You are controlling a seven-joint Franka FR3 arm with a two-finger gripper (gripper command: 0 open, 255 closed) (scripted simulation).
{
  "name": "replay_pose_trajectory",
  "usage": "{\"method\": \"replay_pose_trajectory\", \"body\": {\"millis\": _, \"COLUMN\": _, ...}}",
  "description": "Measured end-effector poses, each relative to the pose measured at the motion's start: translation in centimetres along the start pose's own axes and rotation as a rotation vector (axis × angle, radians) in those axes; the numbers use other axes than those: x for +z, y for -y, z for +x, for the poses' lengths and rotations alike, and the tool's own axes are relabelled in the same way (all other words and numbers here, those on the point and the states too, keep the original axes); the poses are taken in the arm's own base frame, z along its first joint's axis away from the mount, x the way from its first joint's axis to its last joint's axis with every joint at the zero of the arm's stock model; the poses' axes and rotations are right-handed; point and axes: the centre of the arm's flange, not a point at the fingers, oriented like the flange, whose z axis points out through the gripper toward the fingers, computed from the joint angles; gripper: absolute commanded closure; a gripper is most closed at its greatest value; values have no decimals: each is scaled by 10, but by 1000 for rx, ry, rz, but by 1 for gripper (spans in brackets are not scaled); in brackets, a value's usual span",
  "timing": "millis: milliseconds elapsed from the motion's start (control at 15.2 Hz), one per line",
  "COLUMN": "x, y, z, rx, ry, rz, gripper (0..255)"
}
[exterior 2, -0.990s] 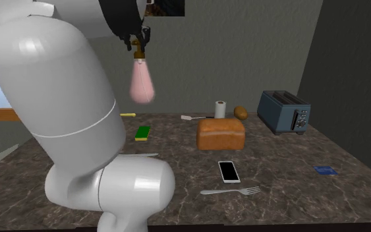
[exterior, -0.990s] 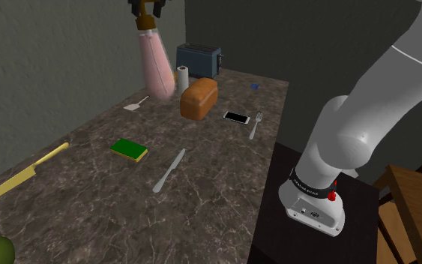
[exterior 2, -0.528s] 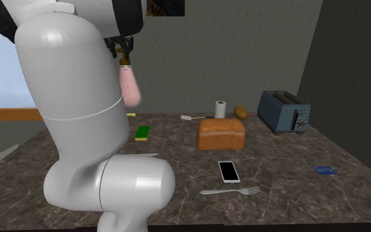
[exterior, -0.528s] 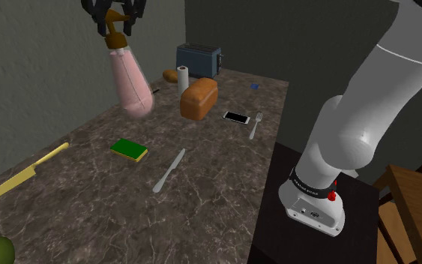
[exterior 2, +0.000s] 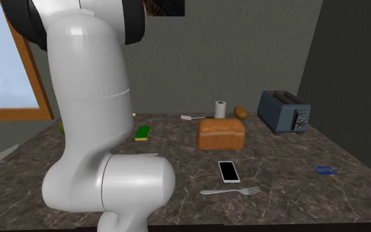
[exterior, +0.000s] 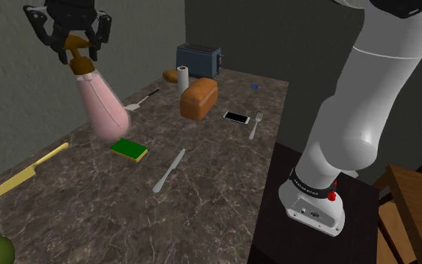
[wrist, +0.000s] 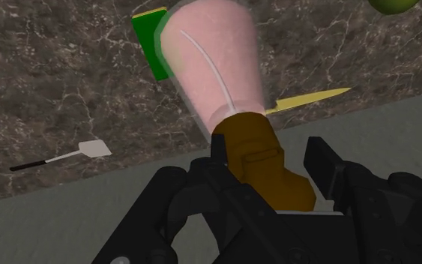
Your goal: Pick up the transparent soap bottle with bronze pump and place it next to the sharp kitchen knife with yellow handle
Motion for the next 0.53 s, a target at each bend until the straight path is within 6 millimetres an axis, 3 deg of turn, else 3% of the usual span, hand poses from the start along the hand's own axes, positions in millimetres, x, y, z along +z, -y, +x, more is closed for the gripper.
{"method": "replay_pose_trajectory", "body": {"millis": 528, "x": 58, "y": 89, "z": 4, "rx": 0, "ry": 0, "rz": 1, "gripper": 255}}
